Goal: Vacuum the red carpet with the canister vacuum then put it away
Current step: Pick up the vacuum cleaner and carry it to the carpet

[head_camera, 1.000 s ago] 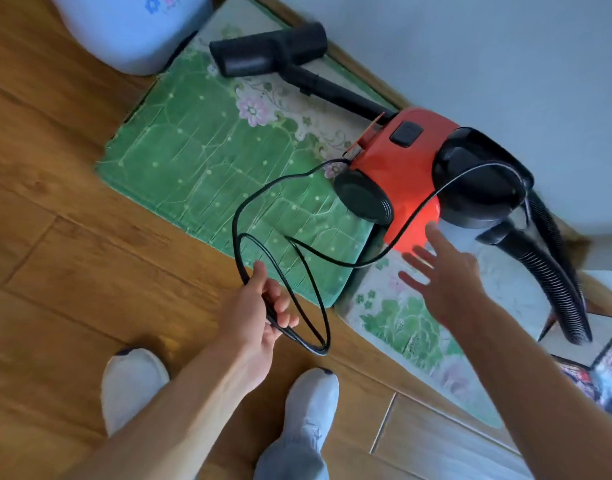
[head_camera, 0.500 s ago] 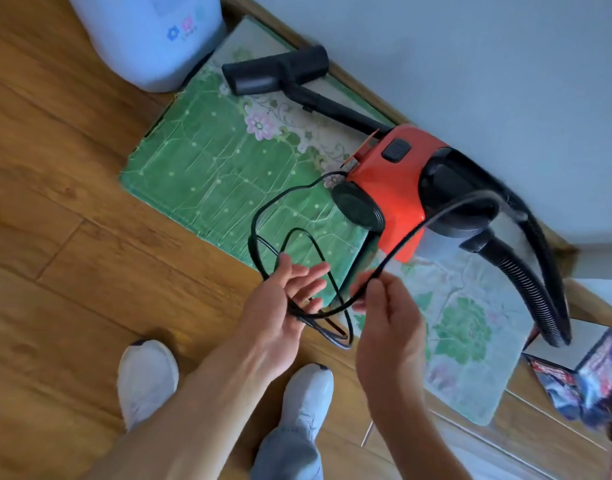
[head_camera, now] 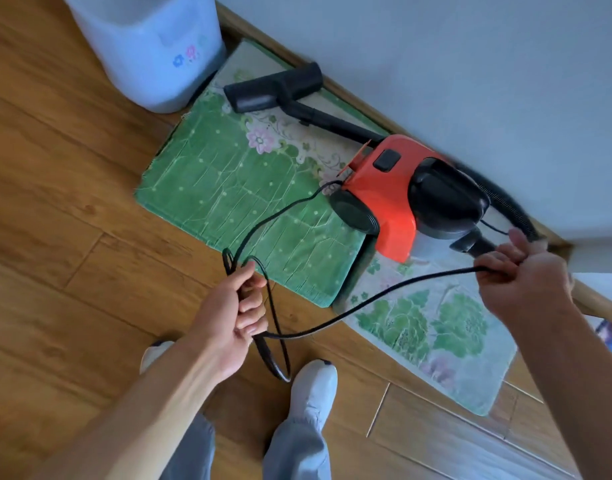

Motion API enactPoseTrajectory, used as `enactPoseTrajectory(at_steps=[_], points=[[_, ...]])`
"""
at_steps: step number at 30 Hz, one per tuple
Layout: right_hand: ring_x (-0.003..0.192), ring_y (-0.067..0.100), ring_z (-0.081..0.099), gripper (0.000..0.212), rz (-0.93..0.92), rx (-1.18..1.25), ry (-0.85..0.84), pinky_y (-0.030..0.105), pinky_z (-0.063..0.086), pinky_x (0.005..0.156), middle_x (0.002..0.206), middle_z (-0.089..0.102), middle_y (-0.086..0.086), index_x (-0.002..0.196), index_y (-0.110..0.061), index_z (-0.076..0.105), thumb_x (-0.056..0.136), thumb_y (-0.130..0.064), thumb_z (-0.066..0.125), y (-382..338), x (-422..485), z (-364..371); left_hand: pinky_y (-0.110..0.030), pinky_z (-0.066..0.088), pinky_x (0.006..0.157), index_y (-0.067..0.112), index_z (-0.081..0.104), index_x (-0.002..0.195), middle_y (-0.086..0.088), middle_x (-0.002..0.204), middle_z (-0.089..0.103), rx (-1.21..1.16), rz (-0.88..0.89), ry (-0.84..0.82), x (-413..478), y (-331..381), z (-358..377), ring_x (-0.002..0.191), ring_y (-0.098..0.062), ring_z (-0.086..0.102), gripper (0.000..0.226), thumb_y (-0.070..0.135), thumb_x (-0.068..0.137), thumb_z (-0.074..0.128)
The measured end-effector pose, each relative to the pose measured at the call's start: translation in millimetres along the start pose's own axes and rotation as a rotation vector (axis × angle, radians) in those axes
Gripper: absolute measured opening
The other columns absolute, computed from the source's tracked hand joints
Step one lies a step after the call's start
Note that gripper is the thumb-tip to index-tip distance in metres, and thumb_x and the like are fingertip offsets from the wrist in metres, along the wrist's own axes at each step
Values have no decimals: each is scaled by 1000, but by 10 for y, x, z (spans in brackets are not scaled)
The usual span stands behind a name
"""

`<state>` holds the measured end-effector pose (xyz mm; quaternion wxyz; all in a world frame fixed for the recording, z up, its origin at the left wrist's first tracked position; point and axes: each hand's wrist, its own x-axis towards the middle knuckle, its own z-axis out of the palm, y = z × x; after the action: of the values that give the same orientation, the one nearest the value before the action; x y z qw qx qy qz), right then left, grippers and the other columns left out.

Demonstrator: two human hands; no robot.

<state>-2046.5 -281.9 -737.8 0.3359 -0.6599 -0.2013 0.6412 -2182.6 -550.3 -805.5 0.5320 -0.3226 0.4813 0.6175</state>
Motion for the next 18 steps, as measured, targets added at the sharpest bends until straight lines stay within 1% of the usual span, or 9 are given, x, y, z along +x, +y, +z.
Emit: enactPoseTrajectory(at_steps=[2, 4, 6, 8, 10, 11, 13, 15, 18], points=[[39, 7, 21, 26, -175, -259, -49, 19, 22, 36, 47, 25, -9, 93, -15, 61, 104, -28, 41, 56, -175, 71, -21, 22, 39, 13, 54, 78, 7, 49, 27, 85, -10, 11, -2, -7, 117, 37, -8, 22, 29, 32, 100, 53], [41, 10, 25, 23, -399, -617, -166, 22, 24, 38, 47, 30, -7, 95, -16, 68, 102, -20, 47, 182, -454, 139, -24, 23, 49, 12, 57, 88, 7, 54, 29, 137, -37, -10, -38, -20, 259, 44, -9, 25, 26, 36, 98, 56], [42, 11, 31, 24, -588, -983, -273, 23, 27, 43, 49, 38, -4, 91, -23, 73, 100, -22, 51, 347, -688, 137, -27, 25, 54, 10, 60, 97, 6, 58, 34, 165, -65, -54, -67, -25, 398, 48, -10, 29, 36, 46, 95, 58], [38, 6, 32, 22, -648, -1197, -363, 23, 26, 44, 48, 42, -4, 85, -26, 73, 97, -28, 54, 529, -868, 75, -27, 27, 56, 10, 62, 102, 5, 61, 41, 194, -69, -91, -86, 2, 517, 51, -11, 33, 51, 58, 87, 61], [42, 7, 36, 21, -651, -1300, -467, 23, 26, 45, 49, 45, -4, 86, -20, 72, 96, -29, 55, 678, -1027, -48, -27, 29, 56, 11, 64, 100, 3, 65, 50, 252, -57, -119, -112, 47, 622, 54, -11, 37, 63, 69, 75, 63], [46, 7, 38, 21, -659, -1338, -531, 25, 29, 48, 52, 48, -5, 88, -17, 70, 96, -29, 55, 741, -1108, -121, -28, 30, 57, 12, 65, 98, 2, 69, 55, 286, -55, -130, -130, 71, 670, 56, -11, 39, 65, 71, 72, 63], [57, 6, 46, 15, -707, -1374, -657, 22, 34, 55, 61, 52, -10, 95, -24, 66, 97, -32, 54, 846, -1249, -262, -27, 32, 57, 12, 66, 98, 0, 76, 66, 348, -70, -159, -171, 110, 750, 58, -11, 43, 64, 70, 68, 66], [70, 6, 51, 12, -712, -1405, -734, 21, 37, 61, 69, 53, -14, 96, -36, 62, 94, -39, 51, 949, -1336, -382, -26, 36, 58, 12, 68, 98, -1, 81, 74, 380, -87, -172, -213, 137, 798, 57, -11, 50, 56, 60, 69, 71], [81, 3, 51, 29, -707, -1430, -773, 21, 41, 71, 77, 51, -32, 102, -38, 67, 87, -45, 44, 1089, -1315, -600, -24, 44, 58, 9, 67, 97, 1, 65, 68, 227, -83, -122, -234, 210, 800, 53, -9, 57, 31, 34, 80, 74]])
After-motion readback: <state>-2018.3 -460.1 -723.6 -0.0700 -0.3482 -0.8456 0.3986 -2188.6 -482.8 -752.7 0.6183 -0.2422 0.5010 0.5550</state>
